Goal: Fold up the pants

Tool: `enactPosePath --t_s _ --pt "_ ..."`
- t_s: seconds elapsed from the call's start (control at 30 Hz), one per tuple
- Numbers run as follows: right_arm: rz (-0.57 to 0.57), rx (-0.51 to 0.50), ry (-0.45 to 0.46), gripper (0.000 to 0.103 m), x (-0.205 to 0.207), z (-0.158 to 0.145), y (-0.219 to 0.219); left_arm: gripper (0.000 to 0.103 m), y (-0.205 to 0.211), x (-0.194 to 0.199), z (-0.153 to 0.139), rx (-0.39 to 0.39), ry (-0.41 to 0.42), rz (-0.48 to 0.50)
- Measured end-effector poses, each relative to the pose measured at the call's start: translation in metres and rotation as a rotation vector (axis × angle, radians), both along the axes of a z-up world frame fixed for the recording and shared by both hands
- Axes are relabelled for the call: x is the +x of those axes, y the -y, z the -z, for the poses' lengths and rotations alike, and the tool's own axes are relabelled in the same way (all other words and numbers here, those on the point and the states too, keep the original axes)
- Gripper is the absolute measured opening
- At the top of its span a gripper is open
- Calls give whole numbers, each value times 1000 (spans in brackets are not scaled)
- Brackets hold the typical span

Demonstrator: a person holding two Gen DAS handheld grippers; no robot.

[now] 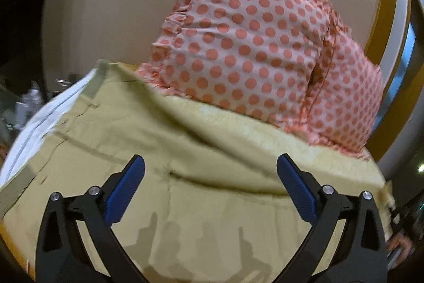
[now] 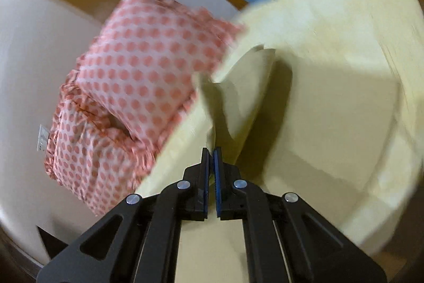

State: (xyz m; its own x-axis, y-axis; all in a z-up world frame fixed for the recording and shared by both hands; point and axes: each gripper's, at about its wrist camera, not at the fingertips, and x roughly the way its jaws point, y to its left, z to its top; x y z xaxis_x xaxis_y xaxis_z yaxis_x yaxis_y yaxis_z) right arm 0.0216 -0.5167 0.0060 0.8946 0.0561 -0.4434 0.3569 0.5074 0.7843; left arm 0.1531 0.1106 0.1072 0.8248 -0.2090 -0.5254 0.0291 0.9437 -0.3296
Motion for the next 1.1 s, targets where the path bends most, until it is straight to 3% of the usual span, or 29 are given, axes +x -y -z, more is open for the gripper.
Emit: enactPosePath --t_s 0.1,0.17,0.23,0.33,0.37,0.6,0.63,0.7,0.73,0.77,0.8,0.83,0.93,1.0,1.1 --pt "-7 79 -42 18 -7 12 -1 100 -11 35 7 -59 -68 9" --pt "11 59 -47 41 -14 9 -4 100 -17 51 15 -83 -119 -14" --pt "33 30 -64 43 -18 7 -4 100 -26 65 25 -120 -166 -51" --pt "57 -4 -119 33 -11 6 -2 100 -37 81 34 -199 -204 -88" --pt "61 -35 -138 2 -7 6 -2 100 -38 86 36 -213 -213 -93" --pt "48 9 -11 1 -8 10 15 94 -39 147 53 -199 -333 -148" --pt "47 10 0 1 -7 9 15 88 -38 158 56 -185 -352 -153" --pt "44 12 20 1 -3 6 18 67 -39 181 67 -174 -398 -172" --pt "42 14 39 1 -1 4 21 39 -41 188 72 -190 -414 -167" --pt "41 11 48 1 1 2 22 2 -44 195 80 -227 -430 -147" --pt "39 2 60 1 5 -2 25 3 -47 196 83 -252 -437 -146" --pt "34 0 71 1 6 -5 26 3 -50 189 82 -277 -421 -154" --pt "30 -23 109 1 6 -19 31 2 -50 147 52 -232 -294 -131" --pt "41 -48 125 1 -2 -28 33 3 -55 91 27 -242 -196 -112" --pt "59 -59 125 1 -23 -27 40 3 -58 -1 13 -222 -120 -96"
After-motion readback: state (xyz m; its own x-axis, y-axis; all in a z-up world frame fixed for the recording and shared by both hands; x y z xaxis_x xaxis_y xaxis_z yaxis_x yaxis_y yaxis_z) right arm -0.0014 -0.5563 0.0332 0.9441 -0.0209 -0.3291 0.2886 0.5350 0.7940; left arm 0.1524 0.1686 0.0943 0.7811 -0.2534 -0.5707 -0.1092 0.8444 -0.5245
